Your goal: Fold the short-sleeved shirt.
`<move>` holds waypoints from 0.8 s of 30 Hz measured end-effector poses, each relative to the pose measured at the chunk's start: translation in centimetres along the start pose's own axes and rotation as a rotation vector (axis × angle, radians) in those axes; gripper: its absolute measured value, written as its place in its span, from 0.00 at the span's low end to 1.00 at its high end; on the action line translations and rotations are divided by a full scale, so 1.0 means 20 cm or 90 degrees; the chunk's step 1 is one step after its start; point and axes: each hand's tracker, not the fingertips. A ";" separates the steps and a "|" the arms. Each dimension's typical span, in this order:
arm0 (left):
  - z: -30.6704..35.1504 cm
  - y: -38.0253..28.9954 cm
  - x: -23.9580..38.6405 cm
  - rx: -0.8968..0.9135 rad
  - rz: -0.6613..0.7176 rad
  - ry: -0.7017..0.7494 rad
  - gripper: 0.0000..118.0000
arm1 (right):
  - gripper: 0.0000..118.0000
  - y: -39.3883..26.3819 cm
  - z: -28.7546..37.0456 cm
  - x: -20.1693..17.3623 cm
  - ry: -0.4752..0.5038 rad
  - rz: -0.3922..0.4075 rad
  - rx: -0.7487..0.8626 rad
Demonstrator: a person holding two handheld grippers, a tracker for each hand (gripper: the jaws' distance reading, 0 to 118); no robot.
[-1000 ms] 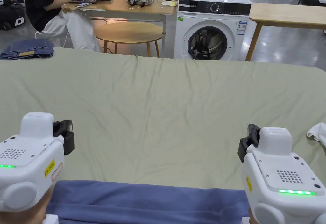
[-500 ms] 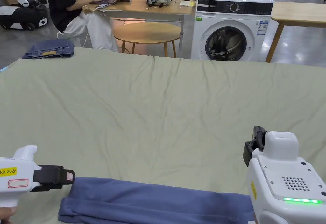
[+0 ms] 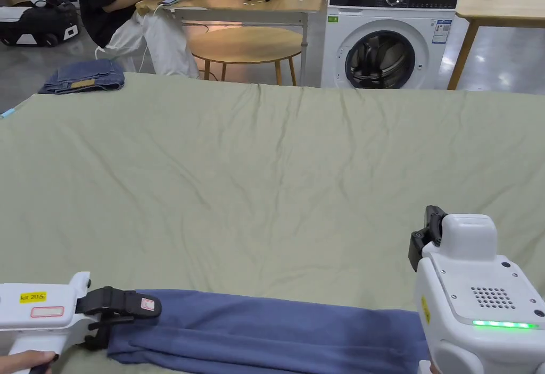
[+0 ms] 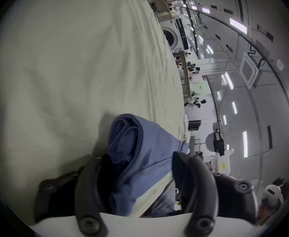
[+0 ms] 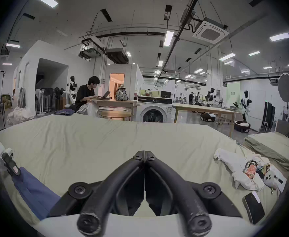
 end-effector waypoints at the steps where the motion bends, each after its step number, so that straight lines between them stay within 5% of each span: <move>1: -0.02 -0.01 0.01 0.002 -0.002 0.005 0.29 | 0.00 -0.01 0.00 0.00 -0.001 -0.005 0.000; 2: -0.05 -0.02 0.01 0.004 -0.005 0.022 0.15 | 0.00 -0.02 0.00 0.01 -0.002 -0.010 0.000; 4: -0.08 -0.03 0.00 0.014 -0.007 0.051 0.09 | 0.00 -0.04 -0.01 0.02 -0.003 -0.019 -0.005; 24: 0.37 -0.01 0.49 0.149 -0.123 0.075 0.05 | 0.00 -0.03 0.02 0.03 -0.009 0.017 0.018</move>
